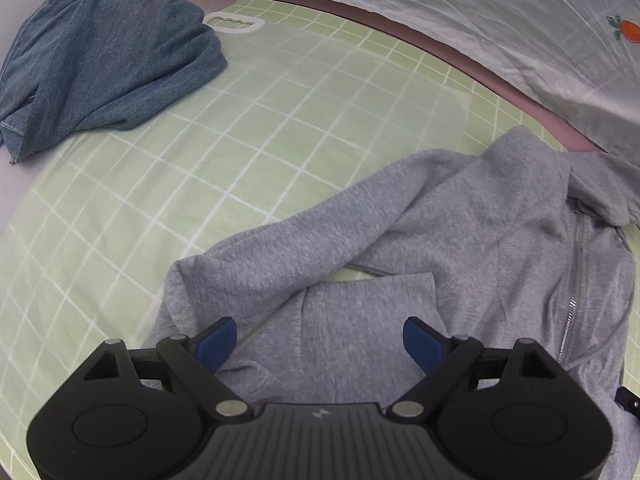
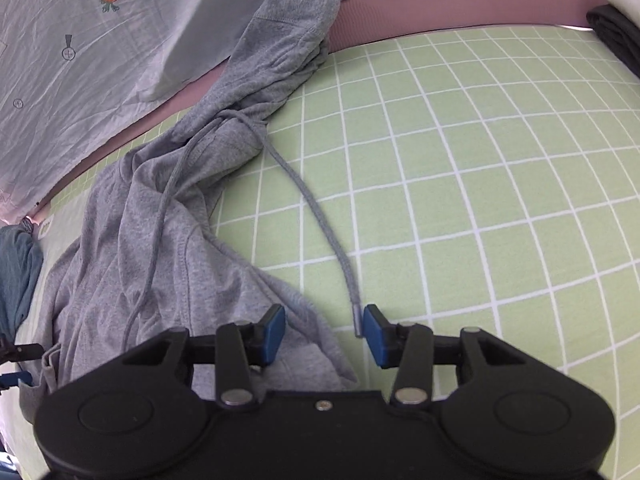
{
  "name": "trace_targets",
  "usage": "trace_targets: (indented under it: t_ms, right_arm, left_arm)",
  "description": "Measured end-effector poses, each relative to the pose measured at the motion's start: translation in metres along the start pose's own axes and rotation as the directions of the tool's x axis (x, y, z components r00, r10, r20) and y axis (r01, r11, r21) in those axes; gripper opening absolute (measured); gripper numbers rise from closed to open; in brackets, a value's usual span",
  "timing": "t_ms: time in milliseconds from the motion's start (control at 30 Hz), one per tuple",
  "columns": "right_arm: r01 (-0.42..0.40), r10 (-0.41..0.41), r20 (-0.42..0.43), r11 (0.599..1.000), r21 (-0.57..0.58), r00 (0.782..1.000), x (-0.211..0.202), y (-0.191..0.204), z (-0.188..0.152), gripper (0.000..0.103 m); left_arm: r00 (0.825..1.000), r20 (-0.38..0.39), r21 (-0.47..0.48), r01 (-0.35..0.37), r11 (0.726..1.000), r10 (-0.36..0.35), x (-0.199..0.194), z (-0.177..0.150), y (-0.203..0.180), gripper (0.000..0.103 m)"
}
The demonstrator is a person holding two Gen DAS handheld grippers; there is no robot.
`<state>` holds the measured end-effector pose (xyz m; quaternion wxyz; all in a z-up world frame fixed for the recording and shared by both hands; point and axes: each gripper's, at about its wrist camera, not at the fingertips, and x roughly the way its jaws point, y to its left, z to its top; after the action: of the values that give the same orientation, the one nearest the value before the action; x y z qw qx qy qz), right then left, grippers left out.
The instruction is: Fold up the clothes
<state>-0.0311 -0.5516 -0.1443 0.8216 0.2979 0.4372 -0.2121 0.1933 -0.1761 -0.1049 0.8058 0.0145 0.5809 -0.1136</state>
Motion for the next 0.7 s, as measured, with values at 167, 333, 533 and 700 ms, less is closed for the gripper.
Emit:
trace_targets:
  t_ms: [167, 333, 533, 700]
  right_arm:
    - [0.012, -0.017, -0.053, 0.995, -0.096, 0.998, 0.002, 0.015, -0.005, 0.021]
    - [0.037, -0.031, 0.055, 0.993, -0.113, 0.998, -0.022, 0.017, -0.011, 0.006]
    - [0.028, -0.018, 0.281, 0.999, -0.032, 0.960, -0.110, 0.009, -0.006, 0.001]
    - [0.066, -0.065, 0.314, 0.998, 0.006, 0.947, -0.147, 0.004, -0.023, 0.000]
  left_arm:
    - [0.998, -0.027, 0.032, 0.059, 0.998, -0.058, -0.004, -0.017, -0.013, 0.090]
    - [0.998, -0.037, 0.098, 0.047, 0.994, -0.044, 0.002, -0.032, -0.025, 0.075]
    - [0.998, -0.058, 0.122, 0.011, 0.993, -0.004, 0.012, -0.042, -0.025, 0.061]
    - [0.998, -0.060, 0.107, 0.018, 0.994, -0.012, 0.014, -0.045, -0.019, 0.062]
